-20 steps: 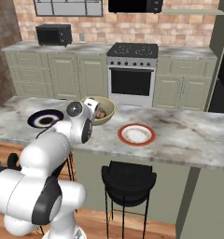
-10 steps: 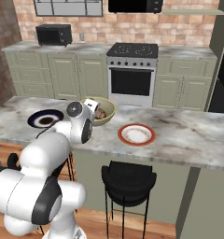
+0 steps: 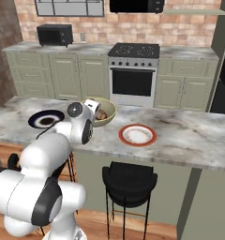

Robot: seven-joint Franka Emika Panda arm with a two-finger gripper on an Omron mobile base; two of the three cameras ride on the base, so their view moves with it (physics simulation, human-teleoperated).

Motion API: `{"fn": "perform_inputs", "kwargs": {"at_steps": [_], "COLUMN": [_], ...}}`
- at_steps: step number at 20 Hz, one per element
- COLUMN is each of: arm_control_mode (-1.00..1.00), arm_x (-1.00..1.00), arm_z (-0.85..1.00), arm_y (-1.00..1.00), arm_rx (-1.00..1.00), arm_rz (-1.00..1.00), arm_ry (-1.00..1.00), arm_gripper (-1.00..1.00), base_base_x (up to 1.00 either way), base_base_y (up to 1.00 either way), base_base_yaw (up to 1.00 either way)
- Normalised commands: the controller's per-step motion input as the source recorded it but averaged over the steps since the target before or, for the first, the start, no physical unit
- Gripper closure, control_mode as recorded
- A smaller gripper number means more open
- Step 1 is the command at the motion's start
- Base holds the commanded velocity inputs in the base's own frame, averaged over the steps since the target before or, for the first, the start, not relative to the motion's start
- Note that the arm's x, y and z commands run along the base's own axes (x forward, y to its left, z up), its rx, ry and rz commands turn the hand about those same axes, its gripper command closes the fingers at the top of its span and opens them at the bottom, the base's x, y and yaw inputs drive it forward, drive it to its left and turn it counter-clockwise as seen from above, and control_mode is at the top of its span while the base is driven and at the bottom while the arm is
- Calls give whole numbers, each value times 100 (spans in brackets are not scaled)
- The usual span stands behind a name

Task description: Pick the chicken drumstick and potato from their plates and place them in the bowl. Then put the bowl in the fridge.

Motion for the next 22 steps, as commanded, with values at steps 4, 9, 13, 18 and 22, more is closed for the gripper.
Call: {"fn": "perform_inputs", "kwargs": {"at_steps": [4, 9, 13, 18, 22], "arm_control_mode": [100, 100, 100, 100, 100], "arm_x": [0, 0, 0, 0, 0], "arm_z": [0, 0, 0, 0, 0], "arm_y": [0, 0, 0, 0, 0], "arm_rx": [0, 0, 0, 0, 0], "arm_rz": [0, 0, 0, 0, 0], "arm_ry": [0, 0, 0, 0, 0], "arm_gripper": [100, 100, 100, 100, 100], "base_base_x": [-44, -21, 0, 0, 0], "base_base_y": [-10, 0, 4, 1, 0], "base_base_yaw": [-7, -56, -82, -88, -86]}}
